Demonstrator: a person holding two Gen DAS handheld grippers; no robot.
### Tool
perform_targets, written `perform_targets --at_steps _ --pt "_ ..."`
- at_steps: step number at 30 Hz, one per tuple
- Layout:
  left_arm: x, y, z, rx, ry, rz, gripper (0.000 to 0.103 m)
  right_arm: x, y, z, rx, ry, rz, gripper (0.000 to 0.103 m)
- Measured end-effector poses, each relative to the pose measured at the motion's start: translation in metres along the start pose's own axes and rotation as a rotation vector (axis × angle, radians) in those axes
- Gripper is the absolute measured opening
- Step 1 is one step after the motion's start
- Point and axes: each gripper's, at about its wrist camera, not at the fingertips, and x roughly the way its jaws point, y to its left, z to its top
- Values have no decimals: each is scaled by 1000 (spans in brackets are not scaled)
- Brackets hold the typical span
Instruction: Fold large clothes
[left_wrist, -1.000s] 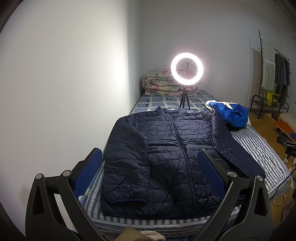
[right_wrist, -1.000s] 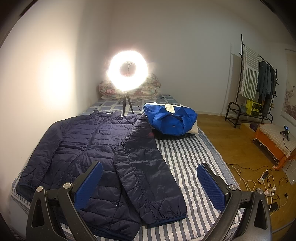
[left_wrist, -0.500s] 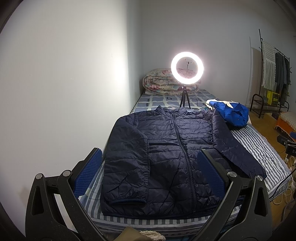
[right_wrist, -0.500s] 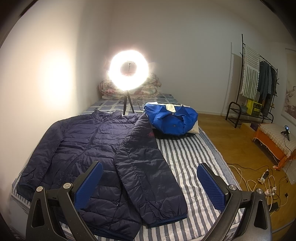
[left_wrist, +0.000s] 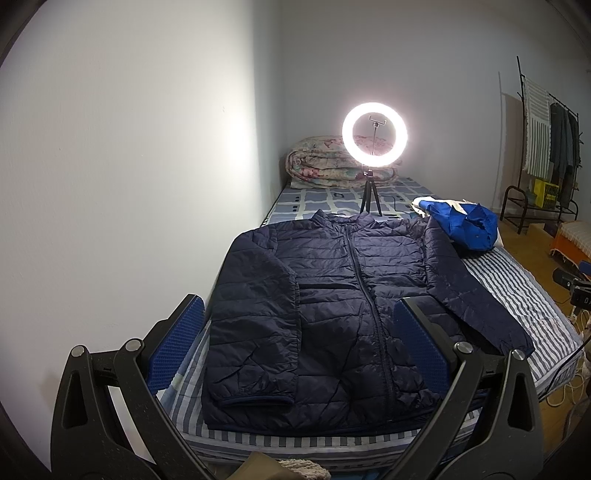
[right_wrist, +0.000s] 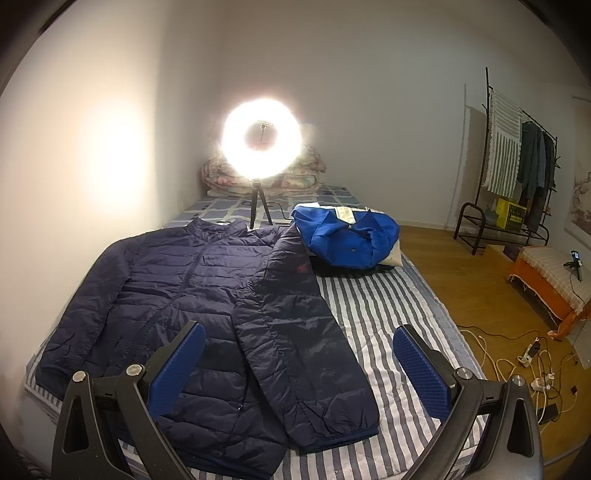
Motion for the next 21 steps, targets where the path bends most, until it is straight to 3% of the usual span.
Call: perform_targets --at_steps 10,21 --pt "10 5 -12 6 5 13 103 4 8 0 -13 -1 23 103" --pt "18 17 -24 19 23 61 103 18 51 12 -58 -6 64 103"
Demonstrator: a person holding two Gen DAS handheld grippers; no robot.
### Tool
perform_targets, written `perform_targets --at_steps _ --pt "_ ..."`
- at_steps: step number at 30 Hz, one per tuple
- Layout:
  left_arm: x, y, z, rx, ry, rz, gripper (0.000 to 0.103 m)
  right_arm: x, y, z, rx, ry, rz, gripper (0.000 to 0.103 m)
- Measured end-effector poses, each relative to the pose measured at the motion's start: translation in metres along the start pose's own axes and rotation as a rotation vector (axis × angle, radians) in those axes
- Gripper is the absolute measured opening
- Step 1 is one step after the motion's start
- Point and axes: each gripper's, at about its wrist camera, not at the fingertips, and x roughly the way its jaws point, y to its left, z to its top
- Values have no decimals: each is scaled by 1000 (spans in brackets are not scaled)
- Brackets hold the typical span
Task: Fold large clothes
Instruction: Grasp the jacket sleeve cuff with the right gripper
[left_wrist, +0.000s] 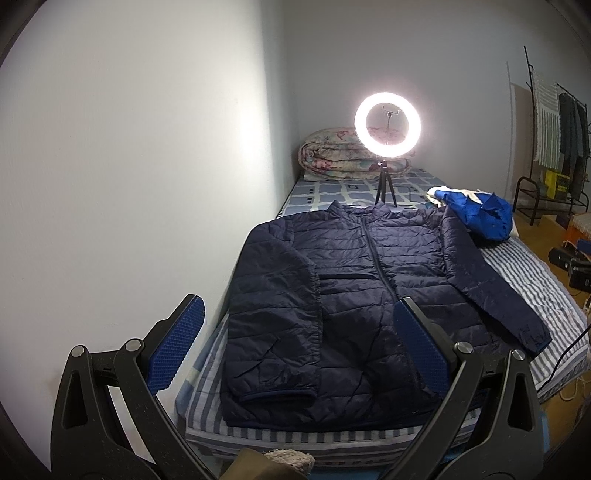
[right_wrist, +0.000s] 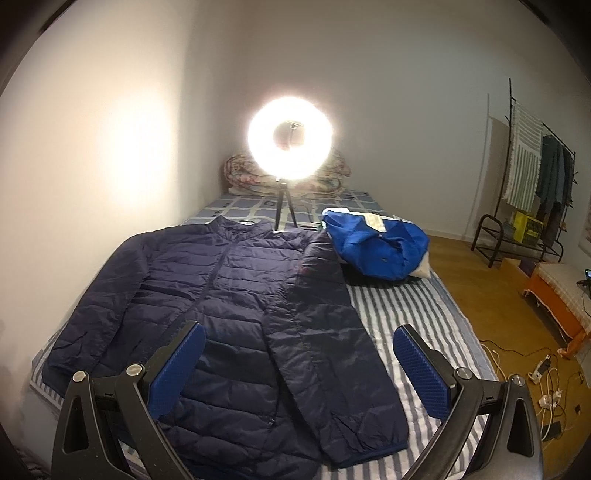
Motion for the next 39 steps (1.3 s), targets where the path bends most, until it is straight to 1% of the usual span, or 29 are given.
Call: perform_targets --at_steps 8,12,15,18,19,20,22,23,24,26,29,34,35,39 --pt "6 12 -6 5 17 29 103 12 36 15 -43 -12 49 103" --pt "10 17 -10 7 21 38 103 22 54 19 -72 -4 78 102" --pt "12 23 -12 -5 23 30 103 30 68 22 -98 4 103 100" --pt "10 21 -11 -2 21 31 103 37 83 23 -136 -3 128 98" --pt "9 20 -11 -2 21 29 103 39 87 24 -146 -8 139 95" --pt "7 23 -11 -7 18 26 103 41 93 24 -166 -15 165 90" --pt "0 26 -13 -18 8 22 103 45 107 23 -214 -25 254 83" --pt "-3 27 -14 -19 8 21 103 48 117 23 -245 -23 320 80" --pt "-6 29 -16 -16 6 23 101 51 125 22 -268 -18 367 77" --pt "-13 27 -20 6 5 43 99 58 146 18 -336 14 473 66" --pt "-20 25 -25 46 15 62 97 68 183 6 -453 59 606 56" --pt "-18 26 -32 77 48 64 85 76 245 -27 -650 168 814 48" --pt "-16 27 -32 74 52 62 83 76 257 -35 -692 183 841 45" --pt "-10 40 -36 39 69 46 82 89 293 -59 -803 237 897 45"
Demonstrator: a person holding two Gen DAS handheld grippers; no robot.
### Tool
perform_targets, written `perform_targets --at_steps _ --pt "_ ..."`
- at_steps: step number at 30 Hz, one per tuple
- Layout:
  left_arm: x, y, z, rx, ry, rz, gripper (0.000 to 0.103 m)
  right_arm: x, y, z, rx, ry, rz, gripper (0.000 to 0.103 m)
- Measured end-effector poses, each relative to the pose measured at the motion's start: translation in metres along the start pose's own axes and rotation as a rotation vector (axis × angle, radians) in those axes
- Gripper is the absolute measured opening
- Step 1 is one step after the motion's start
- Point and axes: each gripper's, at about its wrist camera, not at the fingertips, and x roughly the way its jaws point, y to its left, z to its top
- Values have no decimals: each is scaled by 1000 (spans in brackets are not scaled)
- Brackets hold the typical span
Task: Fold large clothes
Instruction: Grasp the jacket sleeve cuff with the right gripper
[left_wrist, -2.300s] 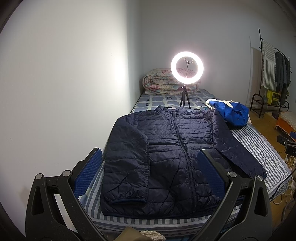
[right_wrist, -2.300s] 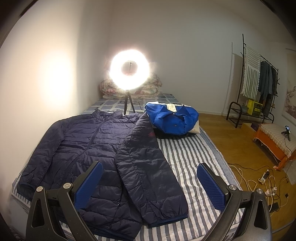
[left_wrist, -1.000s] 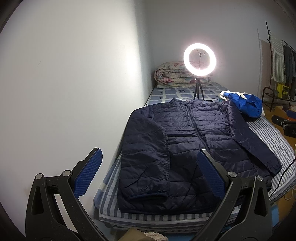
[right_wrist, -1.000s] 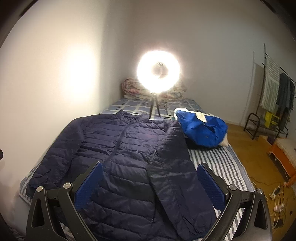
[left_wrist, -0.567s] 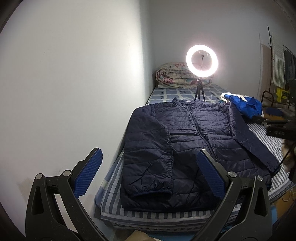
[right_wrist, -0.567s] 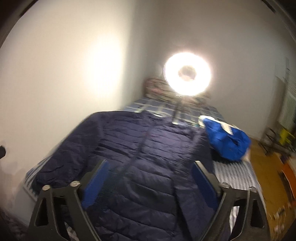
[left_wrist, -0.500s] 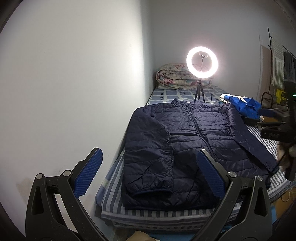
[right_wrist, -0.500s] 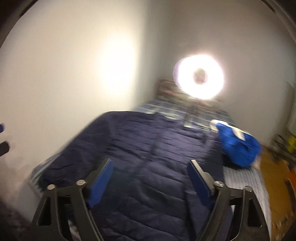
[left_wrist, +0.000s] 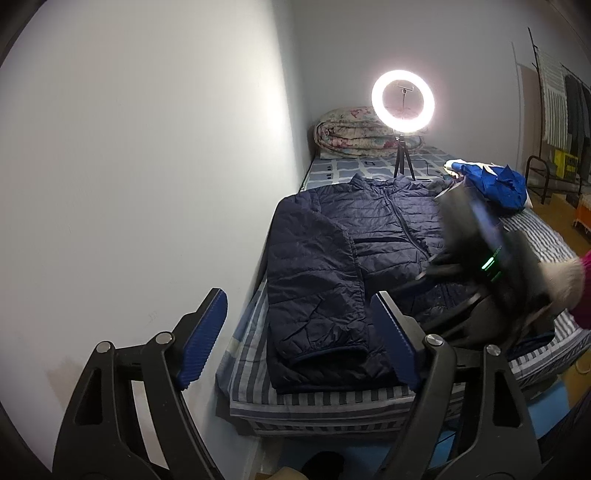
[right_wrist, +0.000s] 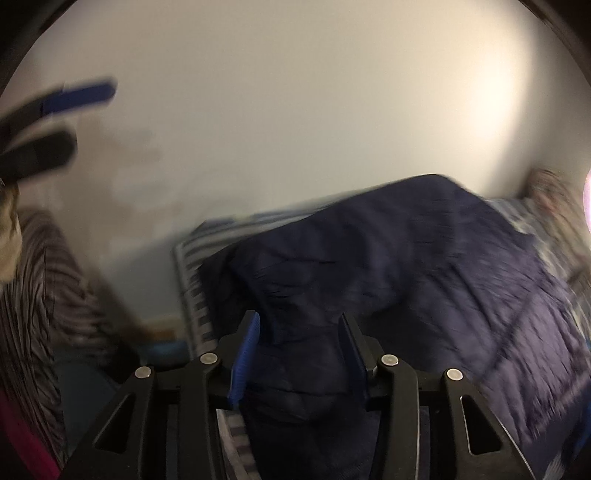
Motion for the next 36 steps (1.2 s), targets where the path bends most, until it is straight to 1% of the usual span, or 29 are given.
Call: perform_targets --at_steps 4,10,13,16,17,19,21,23,24,26,29,32,36 --pt "8 11 -2 -12 12 -3 82 38 0 8 -40 54 50 45" --pt "25 27 -3 -66 31 -6 80 65 -3 8 -41 110 101 45" --pt "36 33 -5 -94 44 -22 80 76 -3 6 -35 135 140 47" --pt "45 36 -7 -111 65 -35 80 88 2 3 -66 170 140 48" --pt "47 37 -7 -117 69 -41 80 93 4 2 -80 182 139 49" --pt "49 37 -5 -120 67 -43 80 98 8 2 -104 199 128 52" --pt "49 38 -4 -121 62 -38 80 105 12 1 -115 212 112 51" --pt "50 39 -4 -129 62 -37 80 106 8 1 -85 210 118 36" --pt "50 40 -5 -132 61 -37 80 105 4 2 -61 204 126 31" --pt "51 41 -5 -134 62 -37 80 101 -7 4 8 185 148 12" --pt "52 39 -3 -131 61 -41 80 88 -28 7 112 132 182 7" --pt "54 36 0 -128 58 -46 80 71 -52 11 214 62 207 6" --pt "61 26 7 -104 71 -63 80 47 -90 13 338 -29 214 5"
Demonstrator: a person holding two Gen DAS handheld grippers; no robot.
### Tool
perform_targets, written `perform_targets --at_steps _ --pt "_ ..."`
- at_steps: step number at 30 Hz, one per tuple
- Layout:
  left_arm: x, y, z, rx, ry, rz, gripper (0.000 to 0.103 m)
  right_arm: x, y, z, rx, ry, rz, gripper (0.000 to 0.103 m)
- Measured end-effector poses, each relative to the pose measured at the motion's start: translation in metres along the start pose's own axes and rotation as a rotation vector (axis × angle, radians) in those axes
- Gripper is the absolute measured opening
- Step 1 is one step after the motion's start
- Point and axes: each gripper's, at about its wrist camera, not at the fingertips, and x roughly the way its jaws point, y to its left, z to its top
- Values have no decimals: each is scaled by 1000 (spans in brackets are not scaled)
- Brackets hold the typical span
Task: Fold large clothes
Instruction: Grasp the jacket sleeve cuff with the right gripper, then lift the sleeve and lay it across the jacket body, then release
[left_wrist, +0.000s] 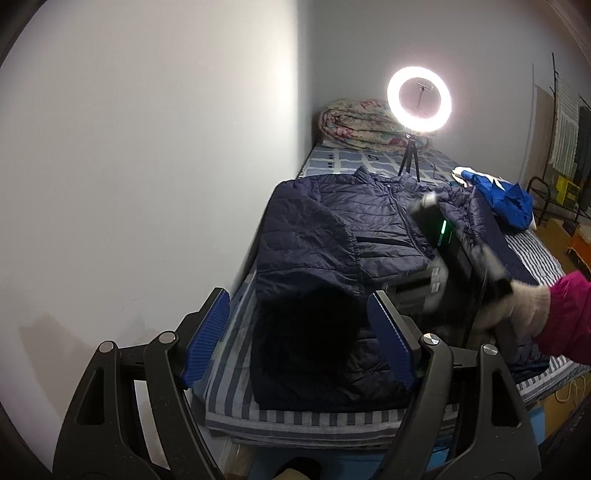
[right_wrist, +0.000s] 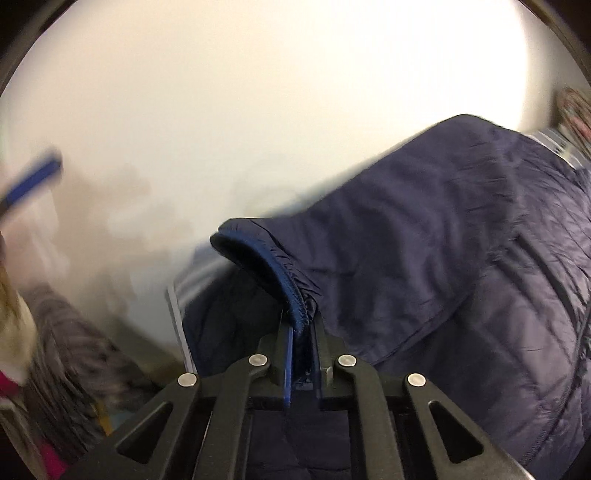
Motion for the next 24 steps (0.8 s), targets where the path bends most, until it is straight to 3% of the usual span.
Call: perform_targets --at_steps 6,12,16,20,24 --pt "20 -26 23 93 10 -40 79 -53 -55 25 147 -157 -28 5" --pt "56 -46 43 136 70 -99 79 -109 -143 38 341 -334 -93 4" --pt "70 -61 41 160 103 -139 79 -144 -212 27 483 -445 -172 4" --pt "80 -73 40 182 132 -147 79 -160 -279 -8 642 -483 -312 4" --pt "83 -78 39 177 152 -153 80 -160 -325 -40 716 -432 -449 4"
